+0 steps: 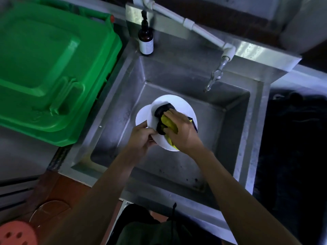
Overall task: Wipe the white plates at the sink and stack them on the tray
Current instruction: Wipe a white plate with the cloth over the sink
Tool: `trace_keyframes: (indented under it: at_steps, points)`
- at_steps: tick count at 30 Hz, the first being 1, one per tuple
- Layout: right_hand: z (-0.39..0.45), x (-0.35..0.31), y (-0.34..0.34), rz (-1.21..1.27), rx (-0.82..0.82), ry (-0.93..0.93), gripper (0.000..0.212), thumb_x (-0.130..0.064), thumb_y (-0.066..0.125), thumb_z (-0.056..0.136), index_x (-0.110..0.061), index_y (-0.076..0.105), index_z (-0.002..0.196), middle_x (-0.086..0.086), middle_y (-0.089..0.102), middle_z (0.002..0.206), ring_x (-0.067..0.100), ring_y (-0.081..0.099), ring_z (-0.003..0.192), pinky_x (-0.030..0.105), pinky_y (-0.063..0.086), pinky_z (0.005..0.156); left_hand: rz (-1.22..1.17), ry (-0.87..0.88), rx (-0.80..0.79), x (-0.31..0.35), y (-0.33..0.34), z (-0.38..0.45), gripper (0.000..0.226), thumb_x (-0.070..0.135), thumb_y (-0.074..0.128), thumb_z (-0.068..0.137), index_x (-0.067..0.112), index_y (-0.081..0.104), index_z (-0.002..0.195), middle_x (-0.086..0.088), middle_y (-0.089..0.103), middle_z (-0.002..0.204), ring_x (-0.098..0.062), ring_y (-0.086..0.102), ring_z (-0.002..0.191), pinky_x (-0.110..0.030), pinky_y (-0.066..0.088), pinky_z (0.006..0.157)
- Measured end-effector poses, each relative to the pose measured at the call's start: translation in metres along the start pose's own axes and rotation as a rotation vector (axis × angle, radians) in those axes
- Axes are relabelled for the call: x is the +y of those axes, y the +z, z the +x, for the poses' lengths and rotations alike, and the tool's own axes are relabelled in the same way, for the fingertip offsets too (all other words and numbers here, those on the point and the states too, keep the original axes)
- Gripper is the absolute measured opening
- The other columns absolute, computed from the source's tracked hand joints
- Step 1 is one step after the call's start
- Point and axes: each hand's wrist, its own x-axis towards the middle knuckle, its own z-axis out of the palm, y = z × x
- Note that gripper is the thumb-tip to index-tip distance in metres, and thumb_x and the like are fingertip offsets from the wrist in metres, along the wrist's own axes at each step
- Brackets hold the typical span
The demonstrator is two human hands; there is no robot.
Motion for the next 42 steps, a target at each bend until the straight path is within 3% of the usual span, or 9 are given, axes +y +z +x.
trace_keyframes:
  at_steps: [3, 6, 13, 21, 27, 33, 42]
  points:
    - [-0.009, 0.008, -0.014, -0.202, -0.083, -0.05, 0.058, -0.029, 0.058, 0.095, -0.024, 0.043, 0.151, 0.003, 0.035, 0.161, 0.027, 0.03, 0.149, 0.052, 0.024, 0.12, -0.021, 0.0, -0.002, 0.009, 0.004, -0.006, 0.044, -0.007, 0.052, 0.08, 0.016, 0.077, 0.108, -0.015, 0.075, 0.107, -0.03, 0.072, 0.095, -0.045, 0.061, 0.076]
    - [-0.016, 0.017, -0.025, -0.286, -0.087, -0.072, 0.061, -0.047, 0.039, 0.101, -0.032, 0.023, 0.158, -0.005, 0.017, 0.168, 0.018, 0.01, 0.155, 0.049, 0.01, 0.125, -0.037, 0.002, -0.044, 0.017, 0.008, -0.011, 0.043, -0.004, 0.054, 0.077, 0.018, 0.078, 0.105, -0.014, 0.074, 0.106, -0.031, 0.071, 0.093, -0.046, 0.062, 0.073]
    - [-0.032, 0.016, -0.029, -0.375, 0.052, -0.158, 0.055, -0.04, 0.038, 0.105, -0.017, 0.036, 0.155, 0.003, 0.028, 0.164, 0.028, 0.02, 0.153, 0.047, 0.018, 0.122, -0.03, 0.015, -0.187, 0.022, 0.027, -0.018, 0.048, -0.01, 0.045, 0.084, 0.008, 0.069, 0.122, -0.02, 0.069, 0.113, -0.035, 0.067, 0.1, -0.05, 0.059, 0.08]
    - [-0.005, -0.004, -0.027, -0.378, 0.088, -0.144, 0.054, -0.04, 0.038, 0.105, -0.018, 0.036, 0.154, 0.001, 0.028, 0.165, 0.027, 0.019, 0.153, 0.046, 0.017, 0.122, -0.009, -0.032, -0.263, 0.016, 0.031, -0.024, 0.04, -0.001, 0.056, 0.07, 0.011, 0.076, 0.102, -0.014, 0.071, 0.097, -0.027, 0.07, 0.089, -0.041, 0.059, 0.07]
    - [0.016, -0.006, -0.032, -0.336, 0.108, -0.145, 0.055, -0.037, 0.042, 0.104, -0.016, 0.034, 0.155, 0.002, 0.028, 0.164, 0.026, 0.018, 0.154, 0.047, 0.017, 0.123, 0.019, -0.002, -0.203, 0.012, 0.029, -0.027, 0.04, -0.002, 0.056, 0.072, 0.014, 0.077, 0.102, -0.011, 0.073, 0.098, -0.025, 0.071, 0.091, -0.044, 0.06, 0.076]
    - [0.018, 0.01, -0.048, -0.344, 0.218, -0.004, 0.054, -0.031, 0.046, 0.104, -0.013, 0.036, 0.154, 0.005, 0.031, 0.163, 0.029, 0.021, 0.152, 0.047, 0.018, 0.122, -0.014, 0.033, -0.117, 0.014, 0.028, -0.034, 0.044, 0.001, 0.059, 0.066, 0.013, 0.078, 0.104, -0.013, 0.075, 0.104, -0.027, 0.071, 0.091, -0.043, 0.059, 0.073]
    - [-0.016, 0.024, -0.042, -0.302, 0.227, 0.201, 0.056, -0.035, 0.032, 0.108, -0.013, 0.024, 0.159, 0.003, 0.019, 0.167, 0.022, 0.009, 0.155, 0.043, 0.009, 0.127, -0.004, 0.093, -0.005, 0.022, 0.029, -0.027, 0.046, 0.002, 0.059, 0.061, 0.019, 0.079, 0.099, -0.01, 0.076, 0.101, -0.03, 0.071, 0.087, -0.045, 0.058, 0.071]
